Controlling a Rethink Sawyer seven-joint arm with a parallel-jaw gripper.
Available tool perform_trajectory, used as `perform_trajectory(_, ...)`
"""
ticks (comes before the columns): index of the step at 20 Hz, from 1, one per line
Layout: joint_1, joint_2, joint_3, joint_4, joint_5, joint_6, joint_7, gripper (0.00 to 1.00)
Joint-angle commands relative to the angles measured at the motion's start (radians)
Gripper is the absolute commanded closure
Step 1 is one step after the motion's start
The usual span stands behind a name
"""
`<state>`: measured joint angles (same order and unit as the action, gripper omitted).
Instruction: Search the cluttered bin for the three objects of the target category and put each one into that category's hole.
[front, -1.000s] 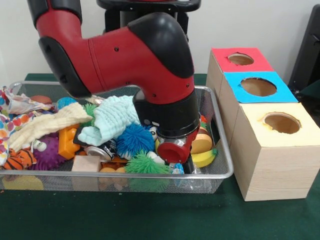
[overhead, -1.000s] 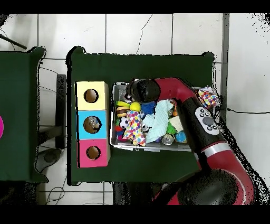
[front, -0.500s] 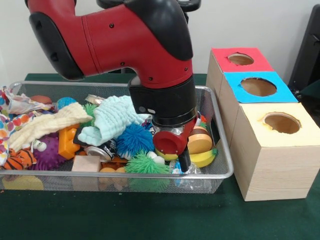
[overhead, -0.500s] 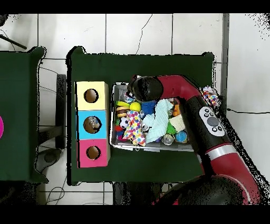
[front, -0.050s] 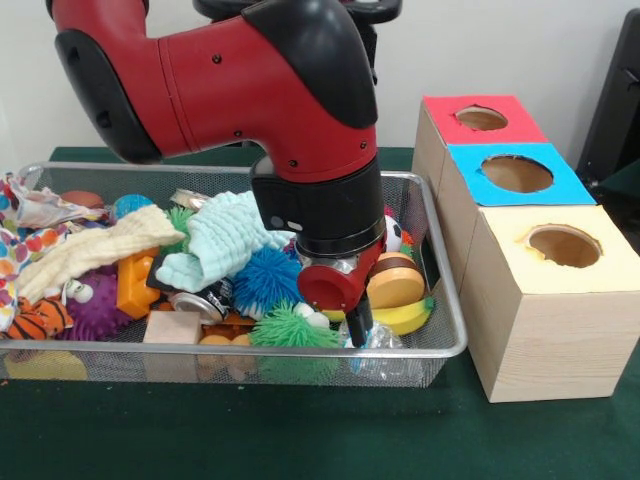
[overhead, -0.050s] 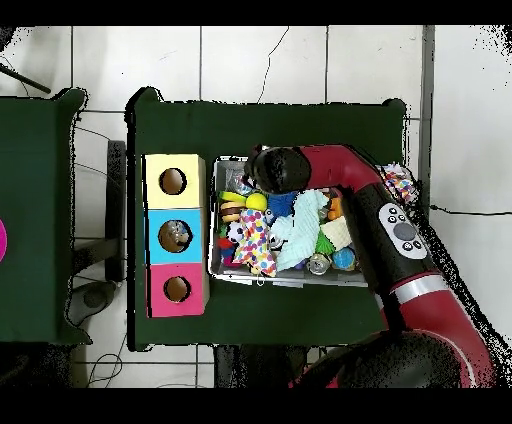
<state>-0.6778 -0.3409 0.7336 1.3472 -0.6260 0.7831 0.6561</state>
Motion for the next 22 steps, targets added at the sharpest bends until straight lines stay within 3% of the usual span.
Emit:
perform_trajectory(1, -0.012, 0.033, -0.077, 0.020, -0.010, 0.041, 0.025, 0.00)
perform_trajectory(22, -0.012, 0.028, -0.091, 0.020, -0.021, 0.031, 0.010, 0.00)
